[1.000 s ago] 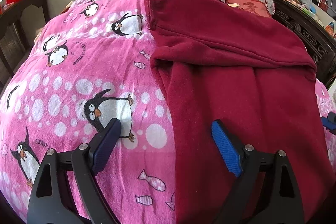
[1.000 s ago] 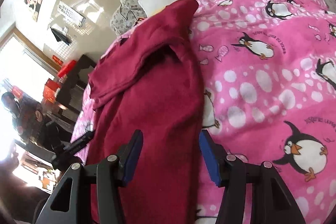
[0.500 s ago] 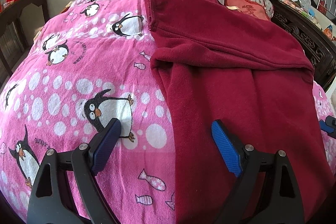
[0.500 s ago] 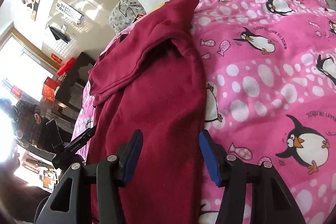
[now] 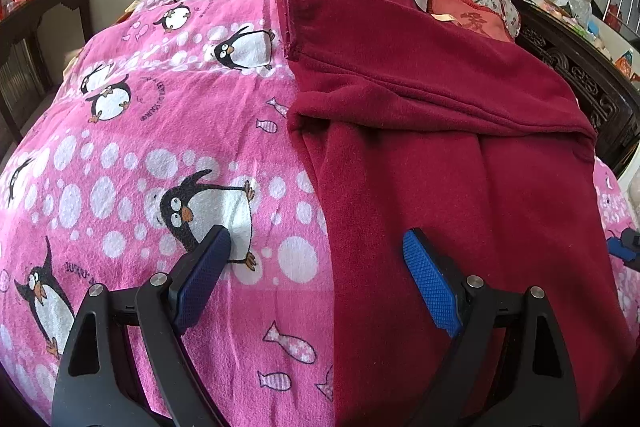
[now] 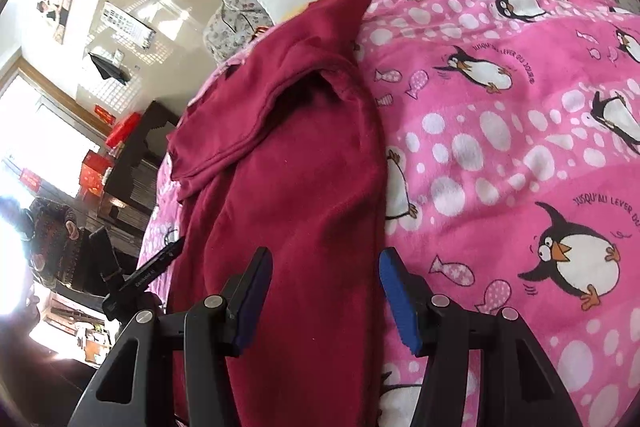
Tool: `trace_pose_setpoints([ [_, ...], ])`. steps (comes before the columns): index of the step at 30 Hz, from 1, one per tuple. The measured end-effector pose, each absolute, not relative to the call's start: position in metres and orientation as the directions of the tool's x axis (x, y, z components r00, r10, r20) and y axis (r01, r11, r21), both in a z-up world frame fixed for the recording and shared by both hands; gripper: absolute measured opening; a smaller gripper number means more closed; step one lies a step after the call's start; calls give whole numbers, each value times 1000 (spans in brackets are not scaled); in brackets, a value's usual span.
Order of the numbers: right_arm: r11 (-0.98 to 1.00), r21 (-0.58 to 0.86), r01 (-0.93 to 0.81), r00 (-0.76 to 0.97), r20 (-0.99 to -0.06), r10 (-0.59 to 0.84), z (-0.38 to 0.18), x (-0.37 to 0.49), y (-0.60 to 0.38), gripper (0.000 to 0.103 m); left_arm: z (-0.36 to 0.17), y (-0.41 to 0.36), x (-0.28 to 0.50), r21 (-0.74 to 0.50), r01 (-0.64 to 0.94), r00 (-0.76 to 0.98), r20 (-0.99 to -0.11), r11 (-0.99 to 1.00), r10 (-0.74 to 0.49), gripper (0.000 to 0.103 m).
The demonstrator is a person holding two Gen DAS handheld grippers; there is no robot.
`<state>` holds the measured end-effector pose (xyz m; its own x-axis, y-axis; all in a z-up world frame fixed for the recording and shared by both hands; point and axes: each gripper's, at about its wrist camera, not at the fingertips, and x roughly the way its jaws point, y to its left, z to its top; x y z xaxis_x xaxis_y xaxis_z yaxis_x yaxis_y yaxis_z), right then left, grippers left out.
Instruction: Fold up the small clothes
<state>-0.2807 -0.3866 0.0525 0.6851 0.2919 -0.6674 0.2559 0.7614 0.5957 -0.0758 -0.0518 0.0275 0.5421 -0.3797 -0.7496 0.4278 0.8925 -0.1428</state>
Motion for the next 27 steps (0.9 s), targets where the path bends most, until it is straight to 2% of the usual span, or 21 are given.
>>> trace_pose_setpoints([
  [14, 781, 582, 227, 722, -639, 267, 93, -298, -376, 54, 31, -48, -79, -158, 435, 541, -741, 886, -398, 88],
  [17, 796, 563, 225, 713, -652, 260, 95, -311, -377, 54, 43, -41, -86, -202, 437, 507, -749, 876, -426, 88],
  [22, 826, 511, 237, 679, -695, 235, 94, -342, -377, 59, 59, -20, -118, -293, 413, 468, -744, 862, -477, 88],
  [27, 828, 524, 201, 637, -712, 296, 80, -376, -368, 62, 51, -9, -167, -258, 452, 428, -777, 854, -461, 88],
])
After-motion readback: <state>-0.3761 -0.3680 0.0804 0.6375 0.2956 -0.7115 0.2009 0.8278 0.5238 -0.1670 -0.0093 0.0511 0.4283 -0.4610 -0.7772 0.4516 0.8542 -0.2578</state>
